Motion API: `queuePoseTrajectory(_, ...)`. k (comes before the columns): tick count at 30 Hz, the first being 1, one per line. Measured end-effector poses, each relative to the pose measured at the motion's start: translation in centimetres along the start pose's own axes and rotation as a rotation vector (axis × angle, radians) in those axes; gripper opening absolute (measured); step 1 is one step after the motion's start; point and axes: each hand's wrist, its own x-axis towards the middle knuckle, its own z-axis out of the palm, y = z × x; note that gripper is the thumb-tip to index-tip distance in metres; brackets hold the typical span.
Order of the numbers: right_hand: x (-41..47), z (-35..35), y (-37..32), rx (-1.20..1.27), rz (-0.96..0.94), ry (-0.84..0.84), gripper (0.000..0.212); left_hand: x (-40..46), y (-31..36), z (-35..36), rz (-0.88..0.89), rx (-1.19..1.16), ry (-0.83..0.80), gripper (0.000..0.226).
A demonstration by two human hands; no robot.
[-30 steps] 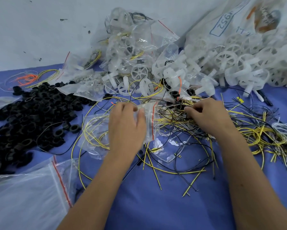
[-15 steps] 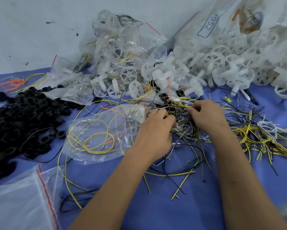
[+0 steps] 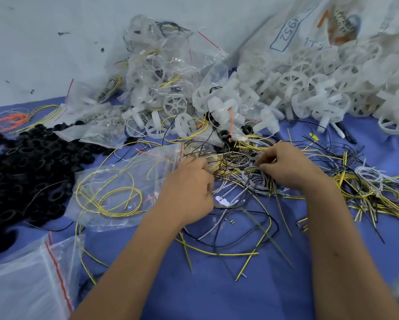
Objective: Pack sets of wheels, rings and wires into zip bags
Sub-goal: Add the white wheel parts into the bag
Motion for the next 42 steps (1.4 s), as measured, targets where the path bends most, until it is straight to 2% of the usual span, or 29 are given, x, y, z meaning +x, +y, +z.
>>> queuePoseTrajectory(2, -0.3, -0.2, 0.0, 0.002, -0.021, -0.045, 0.005, 0.0, -0.3, -0.4, -0.086, 0.119, 0.008, 0.016)
queuePoseTrajectory(5, -0.4, 0.0, -0.2, -0.038, -0.046, -0.034, 0.01, 0.0, -0.4, -1.0, -0.293, 0.203, 0.058, 0.017)
queuePoseTrajectory(7, -0.4, 0.2, -0.2, -0.017, -0.069, 0.023, 0.011, 0.1, -0.4, -1.2, -0.372, 0.208, 0.092, 0.016)
queuePoseTrajectory(9, -0.4, 0.2, -0.2, 0.066, -0.084, 0.11, 0.012, 0.2, -0.1, -0.9, -0.361, 0.195, 0.146, 0.015)
queuePoseTrajectory(12, -0.4, 0.2, -0.2, 0.217, -0.106, 0.254, 0.015, 0.0, 0.6, 0.1, -0.249, 0.01, 0.287, 0.007)
queuePoseTrajectory(15, -0.2, 0.5, -0.4, 0.312, -0.122, 0.406, 0.013, -0.2, 0.7, 1.1, -0.14, -0.143, 0.209, 0.009)
queuePoseTrajectory(17, -0.1, 0.7, -0.7, 0.341, -0.144, 0.521, 0.015, -0.3, 0.6, 1.3, -0.125, -0.137, 0.164, 0.017)
queuePoseTrajectory(19, 0.0, 0.9, -1.3, 0.409, -0.185, 0.556, 0.015, -0.2, 0.3, 1.2, -0.147, -0.111, 0.158, 0.02)
queuePoseTrajectory(21, 0.0, 1.4, -1.9, 0.496, -0.221, 0.465, 0.013, -0.3, 0.0, 1.1, -0.188, -0.084, 0.18, 0.019)
queuePoseTrajectory(23, 0.0, 1.9, -2.3, 0.548, -0.222, 0.337, 0.012, -0.4, 0.0, 1.1, -0.221, -0.069, 0.284, 0.016)
queuePoseTrajectory(24, 0.0, 2.0, -2.5, 0.589, -0.218, 0.271, 0.013, -0.4, 0.2, 1.1, -0.224, -0.118, 0.358, 0.013)
queuePoseTrajectory(26, -0.2, 2.2, -2.7, 0.7, -0.238, 0.153, 0.014, -0.3, 0.9, 0.6, -0.229, -0.378, 0.456, 0.009)
queuePoseTrajectory(28, -0.4, 2.2, -2.9, 0.786, -0.284, 0.1, 0.015, 0.1, 1.7, 0.1, -0.268, -0.651, 0.403, 0.016)
queuePoseTrajectory(31, -0.5, 2.1, -3.2, 0.874, -0.336, 0.09, 0.017, 0.6, 2.3, -0.2, -0.392, -0.878, 0.259, 0.017)
queuePoseTrajectory(36, -0.5, 2.5, -3.4, 0.907, -0.354, 0.106, 0.013, 0.8, 2.8, -0.5, -0.577, -1.459, 0.217, 0.018)
queuePoseTrajectory(40, -0.4, 2.8, -3.7, 0.936, -0.4, 0.061, 0.013, 0.5, 2.9, -1.3, -0.588, -1.481, 0.181, 0.017)
queuePoseTrajectory(42, -0.4, 2.8, -3.6, 0.955, -0.377, 0.068, 0.024, 0.5, 2.4, -2.2, -0.58, -1.406, 0.201, 0.02)
